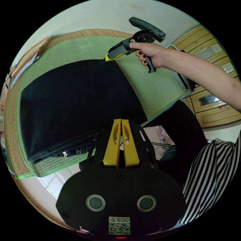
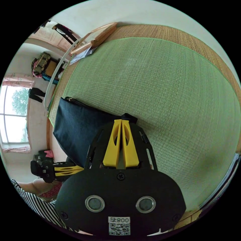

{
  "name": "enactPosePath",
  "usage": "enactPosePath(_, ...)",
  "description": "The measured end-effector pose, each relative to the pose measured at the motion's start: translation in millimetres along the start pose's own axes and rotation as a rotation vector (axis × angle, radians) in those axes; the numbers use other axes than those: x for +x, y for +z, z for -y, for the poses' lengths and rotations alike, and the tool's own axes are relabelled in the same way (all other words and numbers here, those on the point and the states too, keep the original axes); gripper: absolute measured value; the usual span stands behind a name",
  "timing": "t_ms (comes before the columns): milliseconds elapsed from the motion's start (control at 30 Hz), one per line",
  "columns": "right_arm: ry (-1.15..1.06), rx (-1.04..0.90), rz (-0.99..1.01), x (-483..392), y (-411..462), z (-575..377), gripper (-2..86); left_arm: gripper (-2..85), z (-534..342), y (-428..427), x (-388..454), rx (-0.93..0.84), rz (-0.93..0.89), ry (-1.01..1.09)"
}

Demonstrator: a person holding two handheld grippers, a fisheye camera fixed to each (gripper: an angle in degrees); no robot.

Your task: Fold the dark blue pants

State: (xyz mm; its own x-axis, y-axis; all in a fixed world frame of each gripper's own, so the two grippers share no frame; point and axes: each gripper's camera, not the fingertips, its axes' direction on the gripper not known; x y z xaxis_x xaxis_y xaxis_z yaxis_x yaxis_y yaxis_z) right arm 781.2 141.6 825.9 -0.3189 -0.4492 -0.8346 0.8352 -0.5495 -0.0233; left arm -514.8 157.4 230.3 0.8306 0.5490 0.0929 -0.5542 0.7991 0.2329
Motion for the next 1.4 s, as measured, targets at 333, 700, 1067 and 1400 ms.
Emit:
enactPosePath(333, -0.183, 0.001, 0.125, -49.7, -78.4, -77.2, 0.0, 0.0, -0.9, 16.0, 2.1, 0.033, -0.054, -0.013)
enactPosePath(700, -0.084, -0.099, 0.292, -33.1, -116.7, -139.7, 0.1, 0.3, -25.6, 33.1, -49.5, 0.050, -0.192, -0.187)
enactPosePath(1067, 0.161, -0.102, 0.589, 54.2, -164.5, -194.9, 2.1, 6.4, -73.3, 94.1, -124.4, 0.099, -0.681, -0.543)
enactPosePath(1400, 0.262, -0.147, 0.724, 80.6, -179.3, -210.5, 7.8, 5.5, -87.8, 115.8, -160.3, 0.127, -0.760, -0.610)
